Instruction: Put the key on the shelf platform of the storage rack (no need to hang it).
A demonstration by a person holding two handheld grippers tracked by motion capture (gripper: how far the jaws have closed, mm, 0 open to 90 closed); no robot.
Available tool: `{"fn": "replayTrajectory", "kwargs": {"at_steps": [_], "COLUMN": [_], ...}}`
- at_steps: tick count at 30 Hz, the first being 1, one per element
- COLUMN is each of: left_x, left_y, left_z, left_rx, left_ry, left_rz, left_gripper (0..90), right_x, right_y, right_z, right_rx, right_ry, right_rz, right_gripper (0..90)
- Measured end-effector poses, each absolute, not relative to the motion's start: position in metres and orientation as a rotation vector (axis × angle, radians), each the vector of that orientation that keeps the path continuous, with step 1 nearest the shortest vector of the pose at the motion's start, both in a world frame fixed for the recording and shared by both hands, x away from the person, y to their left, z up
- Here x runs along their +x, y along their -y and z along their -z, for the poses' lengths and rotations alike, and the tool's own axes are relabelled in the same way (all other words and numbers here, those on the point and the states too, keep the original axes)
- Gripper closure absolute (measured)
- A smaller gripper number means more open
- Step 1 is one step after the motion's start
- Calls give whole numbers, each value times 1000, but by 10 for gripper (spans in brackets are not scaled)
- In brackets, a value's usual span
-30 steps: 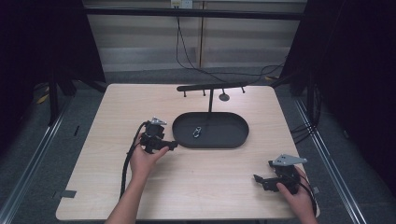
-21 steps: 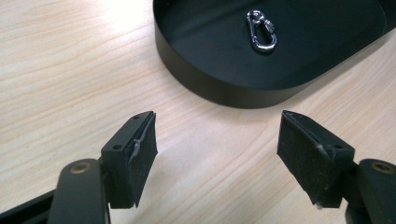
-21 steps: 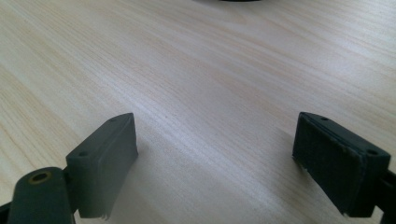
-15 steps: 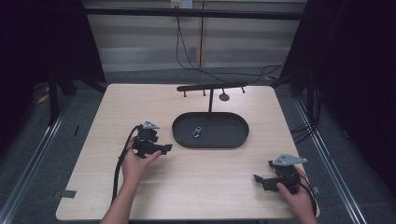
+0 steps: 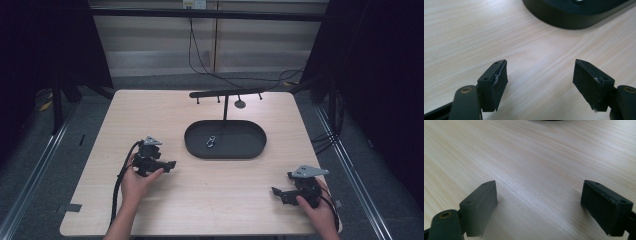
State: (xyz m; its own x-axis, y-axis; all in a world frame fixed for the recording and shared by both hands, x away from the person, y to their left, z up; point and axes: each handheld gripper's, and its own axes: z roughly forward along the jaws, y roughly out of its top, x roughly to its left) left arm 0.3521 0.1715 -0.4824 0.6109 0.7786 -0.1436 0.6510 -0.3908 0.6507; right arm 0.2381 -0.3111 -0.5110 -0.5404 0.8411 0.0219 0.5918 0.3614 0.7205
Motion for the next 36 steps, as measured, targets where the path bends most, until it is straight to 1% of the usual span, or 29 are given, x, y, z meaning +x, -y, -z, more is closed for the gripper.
{"fn": "replayTrajectory", "kwargs": {"at_steps": [10, 12, 16, 21, 36], "left_x": [343, 340, 337, 331, 323], "left_y": [-180, -181, -182, -179, -184], "left_z": [494, 496, 496, 500, 509], "left_rx": [2191, 2180, 2212, 2221, 2133], "left_ry": [-1126, -1119, -1094, -1046, -999], "left_rz": [-243, -259, -290, -354, -420], "left_gripper": [267, 262, 261, 242, 227], "right_x": [238, 238, 238, 238, 238], "right_y": [311, 311, 311, 311, 311], "right_z": [511, 511, 511, 511, 511], "right_rx": [1259, 1258, 1257, 1258, 1260], "right_ry": [-2278, -2277, -2277, -2277, -2278], "right_rz": [-985, -985, -985, -985, -985], "right_gripper": [133, 133, 133, 133, 133]}}
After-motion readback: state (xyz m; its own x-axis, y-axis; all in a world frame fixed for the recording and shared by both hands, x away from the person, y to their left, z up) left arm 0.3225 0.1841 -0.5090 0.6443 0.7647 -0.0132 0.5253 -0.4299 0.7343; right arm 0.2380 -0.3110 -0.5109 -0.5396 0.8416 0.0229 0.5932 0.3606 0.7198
